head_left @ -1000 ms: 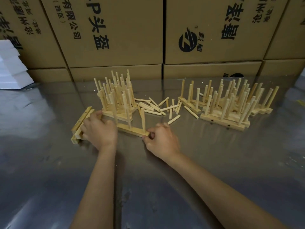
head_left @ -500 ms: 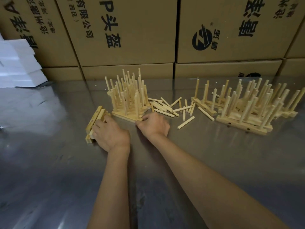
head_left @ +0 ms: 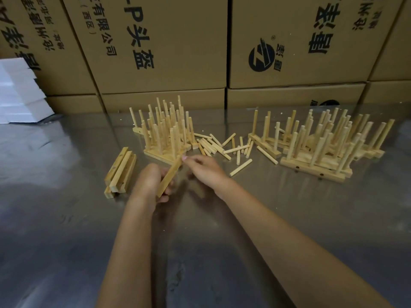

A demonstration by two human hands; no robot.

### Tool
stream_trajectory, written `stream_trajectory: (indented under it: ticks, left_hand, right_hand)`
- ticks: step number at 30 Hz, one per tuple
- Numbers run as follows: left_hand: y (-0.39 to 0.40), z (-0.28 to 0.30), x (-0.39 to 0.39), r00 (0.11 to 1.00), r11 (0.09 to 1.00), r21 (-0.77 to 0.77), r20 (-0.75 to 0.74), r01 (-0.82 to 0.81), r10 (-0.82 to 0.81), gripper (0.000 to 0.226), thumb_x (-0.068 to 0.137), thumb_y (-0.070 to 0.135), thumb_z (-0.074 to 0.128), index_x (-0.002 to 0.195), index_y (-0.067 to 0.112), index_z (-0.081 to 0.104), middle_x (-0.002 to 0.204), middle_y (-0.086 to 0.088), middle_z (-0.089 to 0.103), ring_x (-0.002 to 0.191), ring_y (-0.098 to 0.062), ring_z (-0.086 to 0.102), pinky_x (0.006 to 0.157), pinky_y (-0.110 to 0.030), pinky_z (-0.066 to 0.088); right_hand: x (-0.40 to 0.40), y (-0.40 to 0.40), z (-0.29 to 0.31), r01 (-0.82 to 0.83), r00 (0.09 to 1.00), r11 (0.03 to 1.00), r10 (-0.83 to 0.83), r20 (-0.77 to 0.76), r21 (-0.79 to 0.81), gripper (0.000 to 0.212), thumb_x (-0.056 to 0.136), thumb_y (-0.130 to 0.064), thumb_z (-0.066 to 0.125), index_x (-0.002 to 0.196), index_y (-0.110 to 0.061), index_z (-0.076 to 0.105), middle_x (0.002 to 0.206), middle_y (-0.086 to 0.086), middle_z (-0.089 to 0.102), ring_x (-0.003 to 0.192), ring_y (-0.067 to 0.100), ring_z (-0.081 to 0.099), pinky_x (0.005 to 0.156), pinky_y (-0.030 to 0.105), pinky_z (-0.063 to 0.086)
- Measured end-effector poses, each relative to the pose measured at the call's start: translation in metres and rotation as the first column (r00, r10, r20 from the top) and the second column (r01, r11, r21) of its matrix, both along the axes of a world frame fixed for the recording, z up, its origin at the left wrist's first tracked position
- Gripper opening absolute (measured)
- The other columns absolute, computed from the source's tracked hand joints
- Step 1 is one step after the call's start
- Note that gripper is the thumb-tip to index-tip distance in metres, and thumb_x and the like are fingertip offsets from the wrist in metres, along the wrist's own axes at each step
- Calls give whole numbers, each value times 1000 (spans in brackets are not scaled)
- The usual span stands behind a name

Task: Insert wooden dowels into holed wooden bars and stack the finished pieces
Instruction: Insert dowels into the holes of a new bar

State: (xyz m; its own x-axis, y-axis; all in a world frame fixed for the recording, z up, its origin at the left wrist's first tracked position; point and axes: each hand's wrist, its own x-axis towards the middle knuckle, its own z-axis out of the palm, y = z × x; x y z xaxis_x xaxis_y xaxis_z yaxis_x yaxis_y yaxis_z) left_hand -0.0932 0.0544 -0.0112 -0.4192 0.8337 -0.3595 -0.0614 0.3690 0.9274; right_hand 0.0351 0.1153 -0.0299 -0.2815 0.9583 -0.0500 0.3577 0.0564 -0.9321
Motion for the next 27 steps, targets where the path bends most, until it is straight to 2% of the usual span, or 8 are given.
stream_trajectory:
  ticks: [3,6,9,11,14,18,23,27]
  left_hand:
    - [-5,3,10,941,973,88,249,211,-227,27,100,29,39,95,13,60,58,-1,48,36,-11,34,33,-16,26]
    - [-7,2,22,840,886,190,284,422,-462,37,101,47,47,113,15,62,60,3,41,36,-7,32,32,-18,27]
    - [-6,2,31,775,849,244,348,468,-527,41,102,42,44,115,10,65,58,3,38,39,-8,36,35,-19,31]
    - [-6,2,34,739,838,272,395,474,-546,44,102,38,41,110,6,71,60,-1,42,43,-11,41,36,-21,33]
    - [-7,0,38,718,827,297,410,477,-562,46,101,32,41,103,3,76,69,-4,50,50,-13,44,36,-21,34]
    - [-5,-2,44,760,851,241,383,467,-526,48,102,29,36,114,0,72,66,-4,47,51,-14,40,40,-23,32]
    - [-4,-4,52,790,880,228,390,416,-474,43,101,24,34,120,1,66,70,-7,55,53,-16,47,44,-25,44]
    - [-2,-4,59,804,915,202,436,350,-404,39,99,22,32,112,0,61,80,-15,61,59,-24,60,51,-33,56]
  right_hand:
    - [26,-16,1,-28,967,997,10,-256,-68,23,100,-42,51,106,-30,70,83,-6,69,87,13,63,83,27,45]
    - [50,-25,-3,24,918,999,-34,-395,-30,25,102,-23,53,118,-13,69,84,-3,68,75,8,60,75,21,45]
    - [86,-24,-12,237,971,907,-215,-102,347,22,97,-9,55,109,-13,73,104,-2,66,91,11,58,86,24,45]
    - [110,-20,-16,163,926,822,-318,202,546,32,93,-6,51,117,-17,69,118,-2,60,110,17,51,100,31,39]
    - [127,-12,-21,-6,837,849,-285,466,529,36,93,-8,47,120,-22,68,125,-7,61,119,19,47,99,30,31]
    - [127,-12,-23,14,825,816,-336,455,579,24,92,-10,52,109,-21,66,112,-5,59,113,21,48,94,32,36]
    - [124,-15,-23,-178,768,839,-209,606,515,49,94,-12,47,139,-31,53,155,-6,34,143,19,23,108,45,27]
    - [126,-20,-23,-136,791,787,-280,544,602,21,96,-18,53,112,-22,66,129,-6,54,123,17,40,94,33,30]
